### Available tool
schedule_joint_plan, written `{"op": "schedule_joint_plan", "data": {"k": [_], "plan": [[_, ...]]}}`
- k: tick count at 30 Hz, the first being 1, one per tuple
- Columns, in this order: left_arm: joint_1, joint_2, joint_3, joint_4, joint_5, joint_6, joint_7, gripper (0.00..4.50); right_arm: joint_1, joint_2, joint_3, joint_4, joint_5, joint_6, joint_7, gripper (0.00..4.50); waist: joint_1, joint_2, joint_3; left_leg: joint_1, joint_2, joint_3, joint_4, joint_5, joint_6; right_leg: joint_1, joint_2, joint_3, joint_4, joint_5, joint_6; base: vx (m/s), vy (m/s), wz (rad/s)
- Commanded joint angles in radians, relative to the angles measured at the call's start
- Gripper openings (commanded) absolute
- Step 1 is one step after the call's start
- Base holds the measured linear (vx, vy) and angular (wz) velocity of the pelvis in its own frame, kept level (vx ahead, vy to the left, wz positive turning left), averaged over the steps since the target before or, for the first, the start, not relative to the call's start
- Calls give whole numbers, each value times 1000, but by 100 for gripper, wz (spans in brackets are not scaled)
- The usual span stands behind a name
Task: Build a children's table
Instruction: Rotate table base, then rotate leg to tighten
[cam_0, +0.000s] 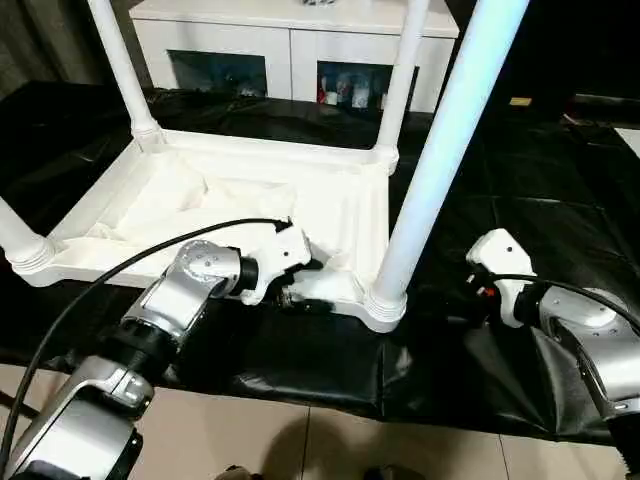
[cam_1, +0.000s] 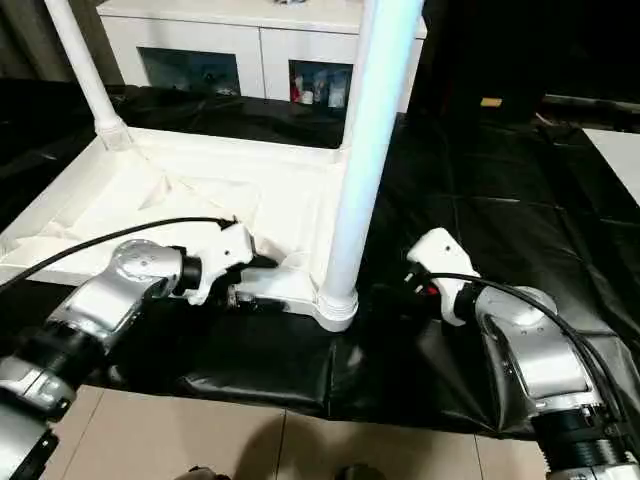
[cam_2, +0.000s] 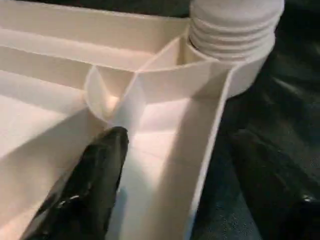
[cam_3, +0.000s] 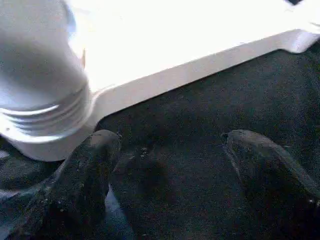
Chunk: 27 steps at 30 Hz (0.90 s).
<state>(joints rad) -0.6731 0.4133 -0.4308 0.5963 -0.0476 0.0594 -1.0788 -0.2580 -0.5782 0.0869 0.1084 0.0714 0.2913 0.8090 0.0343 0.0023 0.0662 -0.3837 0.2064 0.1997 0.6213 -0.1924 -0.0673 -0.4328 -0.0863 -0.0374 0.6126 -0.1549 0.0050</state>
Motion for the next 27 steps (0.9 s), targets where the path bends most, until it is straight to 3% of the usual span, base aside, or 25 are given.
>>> {"op": "schedule_joint_plan", "data": {"k": [1,7,10,11,20,21,27], "plan": [[-28,-1,-8,33,12,-27,-52,326,19,-22,8,-41,12,20,25,387,5,-10,-83,15,10,-8,-70,-177,51,65,-32,29,-70,-209,-220,0,0,0],[-69,-9,-3,114,17,-77,-103,279,39,-44,11,-85,26,42,57,387,6,-7,-84,15,13,-8,-70,-173,64,67,-34,28,-64,-159,-253,0,0,0],[-85,-19,7,141,15,-92,-128,268,54,-60,9,-113,39,52,82,387,8,-6,-83,17,13,-8,-70,-185,60,68,-36,28,-67,-180,-251,0,0,0],[-86,-20,7,143,16,-94,-133,240,59,-63,8,-122,44,55,90,387,10,-5,-83,16,14,-9,-70,-187,59,70,-37,28,-66,-183,-251,0,0,0],[-120,-37,0,207,21,-119,-209,176,88,-92,7,-171,61,72,129,387,8,-2,-83,17,12,-10,-70,-212,56,70,-37,26,-74,-232,-240,0,0,0],[-122,-38,0,211,22,-121,-210,151,89,-93,7,-173,61,73,129,387,10,0,-84,18,12,-10,-69,-212,55,69,-38,26,-74,-238,-240,0,0,0],[-144,-63,8,267,39,-147,-214,105,99,-100,4,-191,67,83,137,387,10,0,-84,17,13,-11,-71,-212,57,70,-37,24,-74,-227,-240,0,0,0]]}}
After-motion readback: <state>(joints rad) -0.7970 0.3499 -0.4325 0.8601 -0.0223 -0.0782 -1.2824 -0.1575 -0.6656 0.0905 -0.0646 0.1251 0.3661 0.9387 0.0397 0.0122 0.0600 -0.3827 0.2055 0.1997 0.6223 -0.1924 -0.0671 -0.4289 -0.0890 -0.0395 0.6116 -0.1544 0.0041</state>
